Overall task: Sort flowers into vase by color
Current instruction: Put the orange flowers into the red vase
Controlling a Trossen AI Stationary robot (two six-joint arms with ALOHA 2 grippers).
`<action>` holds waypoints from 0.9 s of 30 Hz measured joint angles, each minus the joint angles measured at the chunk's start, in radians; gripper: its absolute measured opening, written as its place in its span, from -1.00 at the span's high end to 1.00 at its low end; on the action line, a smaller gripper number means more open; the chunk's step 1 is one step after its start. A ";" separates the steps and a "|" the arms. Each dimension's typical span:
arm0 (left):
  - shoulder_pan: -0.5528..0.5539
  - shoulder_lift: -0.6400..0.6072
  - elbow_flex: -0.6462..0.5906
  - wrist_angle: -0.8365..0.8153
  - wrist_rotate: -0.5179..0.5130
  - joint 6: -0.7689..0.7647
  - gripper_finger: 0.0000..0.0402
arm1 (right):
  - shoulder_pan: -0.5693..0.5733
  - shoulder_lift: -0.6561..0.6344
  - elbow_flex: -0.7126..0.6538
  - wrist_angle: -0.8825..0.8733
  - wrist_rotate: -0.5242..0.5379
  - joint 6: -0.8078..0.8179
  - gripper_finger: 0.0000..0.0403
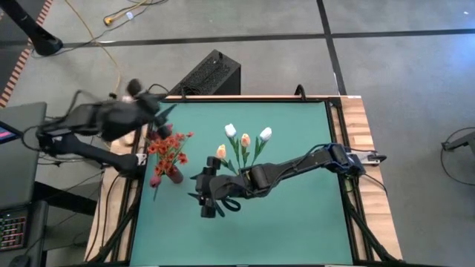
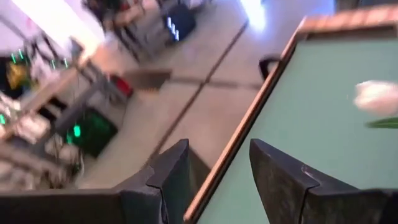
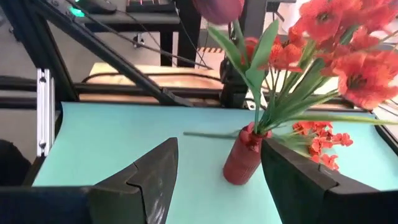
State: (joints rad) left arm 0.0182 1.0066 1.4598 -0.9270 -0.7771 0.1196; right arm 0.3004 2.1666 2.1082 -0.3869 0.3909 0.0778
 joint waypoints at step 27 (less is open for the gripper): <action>1.018 0.307 -0.139 -0.369 0.771 -0.088 0.22 | 0.030 -0.044 -0.001 -0.652 -0.072 0.053 -0.26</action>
State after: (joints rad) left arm 1.0364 1.3140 1.3204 -1.2963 -0.0061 0.0321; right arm 0.3299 2.1223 2.1074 -1.0390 0.3192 0.1311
